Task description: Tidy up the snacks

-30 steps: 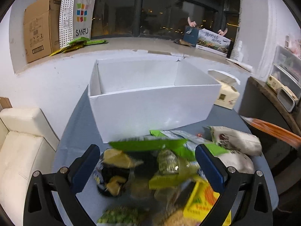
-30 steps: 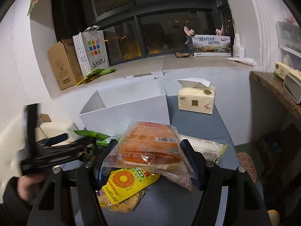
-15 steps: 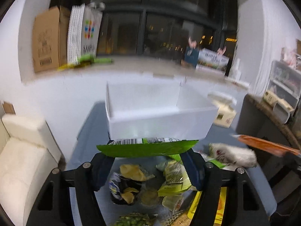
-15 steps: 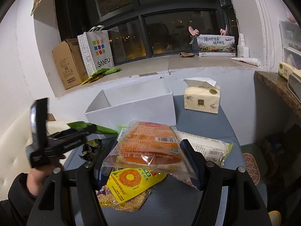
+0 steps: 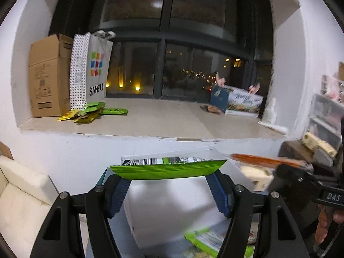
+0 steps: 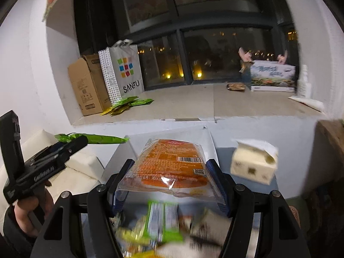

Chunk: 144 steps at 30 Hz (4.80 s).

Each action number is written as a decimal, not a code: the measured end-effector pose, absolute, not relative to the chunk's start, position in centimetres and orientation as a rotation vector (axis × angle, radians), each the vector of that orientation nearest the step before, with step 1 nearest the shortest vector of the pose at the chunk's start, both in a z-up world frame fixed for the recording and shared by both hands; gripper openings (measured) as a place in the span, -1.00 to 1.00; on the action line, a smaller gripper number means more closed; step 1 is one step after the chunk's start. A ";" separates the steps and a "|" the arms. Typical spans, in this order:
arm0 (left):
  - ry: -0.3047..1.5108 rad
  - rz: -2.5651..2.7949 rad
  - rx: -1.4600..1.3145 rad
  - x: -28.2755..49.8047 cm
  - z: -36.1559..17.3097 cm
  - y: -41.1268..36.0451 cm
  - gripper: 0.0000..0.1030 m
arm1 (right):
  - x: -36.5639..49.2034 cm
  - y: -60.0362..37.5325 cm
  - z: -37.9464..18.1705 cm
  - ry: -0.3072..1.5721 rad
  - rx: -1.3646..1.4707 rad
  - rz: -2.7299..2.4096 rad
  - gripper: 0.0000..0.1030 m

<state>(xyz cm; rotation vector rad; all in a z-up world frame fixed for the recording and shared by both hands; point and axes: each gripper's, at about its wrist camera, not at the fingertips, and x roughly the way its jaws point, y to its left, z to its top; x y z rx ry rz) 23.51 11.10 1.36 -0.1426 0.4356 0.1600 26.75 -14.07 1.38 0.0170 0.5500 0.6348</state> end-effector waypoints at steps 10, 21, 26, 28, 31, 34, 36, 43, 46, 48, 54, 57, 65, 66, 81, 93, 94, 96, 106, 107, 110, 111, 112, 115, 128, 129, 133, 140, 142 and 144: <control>0.623 0.160 -0.185 31.7 -3.7 14.7 1.00 | 40.2 -7.3 -2.1 0.727 -0.056 0.623 0.76; 0.491 0.111 -0.102 21.8 -1.5 14.1 1.00 | 35.3 -11.1 0.7 0.625 0.040 0.768 1.00; 0.532 0.043 -0.078 16.5 -0.4 11.8 1.00 | 29.6 -12.4 2.1 0.566 -0.024 0.819 1.00; 0.532 0.014 -0.086 14.6 -0.2 10.8 1.00 | 27.6 -13.2 2.0 0.571 -0.029 0.839 1.00; 0.527 -0.013 -0.113 11.4 -0.5 9.6 1.00 | 24.3 -15.1 1.3 0.568 -0.020 0.830 1.00; 0.529 -0.018 -0.153 8.8 -1.5 8.7 1.00 | 20.9 -17.3 -0.3 0.556 0.004 0.789 1.00; 0.536 -0.035 -0.174 7.4 -2.2 8.1 1.00 | 19.4 -18.5 -1.5 0.563 0.028 0.769 1.00; 0.550 -0.047 -0.181 4.6 -3.6 7.0 1.00 | 16.5 -20.1 -6.4 0.674 0.086 0.763 1.00; 0.554 -0.049 -0.176 4.3 -3.8 7.0 1.00 | 17.1 -19.3 -7.2 0.714 0.054 0.747 1.00; 0.561 -0.051 -0.175 4.1 -4.1 7.0 1.00 | 17.9 -18.7 -7.5 0.741 0.051 0.752 1.00; 0.570 -0.055 -0.180 3.7 -4.7 7.4 1.00 | 22.4 -14.9 -8.8 0.837 0.016 0.783 1.00; 0.573 -0.050 -0.184 3.4 -4.9 7.8 1.00 | 25.4 -12.8 -10.0 0.910 0.007 0.795 1.00; 0.593 -0.027 -0.209 2.8 -6.0 9.4 1.00 | 30.4 -8.3 -14.2 1.101 -0.046 0.783 1.00; 0.596 -0.027 -0.212 2.8 -6.1 9.5 1.00 | 30.6 -8.2 -14.5 1.113 -0.046 0.789 1.00; 0.717 -0.092 -0.222 7.2 -9.8 10.2 1.00 | 25.8 -11.7 -11.0 0.943 -0.102 0.827 0.32; 0.907 -0.062 -0.192 16.3 -14.5 10.6 0.99 | 17.7 -18.8 -5.6 0.711 0.022 0.837 0.32; 0.917 -0.052 -0.186 16.8 -14.9 10.6 0.99 | 17.0 -19.1 -5.6 0.704 0.029 0.841 0.32; 0.938 -0.040 -0.172 17.7 -15.6 10.6 0.76 | 16.4 -19.3 -5.6 0.693 0.023 0.843 0.32; 0.823 -0.073 -0.184 14.7 -13.7 10.1 0.16 | 15.8 -19.8 -7.0 0.702 0.038 0.859 0.32; 0.791 -0.080 -0.189 14.0 -12.9 10.1 0.15 | 15.9 -19.8 -7.1 0.703 0.040 0.861 0.32; 0.670 -0.089 -0.210 11.7 -10.0 9.9 0.15 | 16.1 -19.7 -7.1 0.692 0.053 0.859 0.32; 0.640 -0.091 -0.217 11.3 -9.2 9.9 0.15 | 16.2 -19.7 -7.0 0.688 0.060 0.856 0.32; 0.609 -0.095 -0.224 11.0 -8.3 9.9 0.15 | 16.4 -19.7 -7.0 0.686 0.067 0.852 0.32; 0.520 -0.101 -0.243 10.8 -5.5 10.5 0.15 | 17.6 -19.3 -6.2 0.665 0.074 0.830 0.32; 0.517 -0.048 -0.261 23.9 -0.2 12.2 0.15 | 30.6 -12.6 -0.4 0.618 0.017 0.673 0.32; 0.531 -0.035 -0.255 25.0 -0.5 12.3 0.15 | 31.8 -12.0 -0.4 0.635 0.015 0.665 0.32; 0.587 -0.003 -0.256 27.8 -1.7 13.1 0.18 | 35.9 -9.9 -1.1 0.686 -0.024 0.619 0.32; 0.675 0.025 -0.260 29.2 -3.6 13.7 1.00 | 40.4 -8.1 -3.3 0.786 -0.026 0.594 0.88; 0.669 0.033 -0.234 28.8 -3.5 13.5 1.00 | 40.5 -8.6 -3.7 0.801 0.001 0.580 1.00; 0.667 0.031 -0.215 28.4 -3.4 13.3 1.00 | 40.1 -9.1 -3.9 0.791 0.021 0.591 1.00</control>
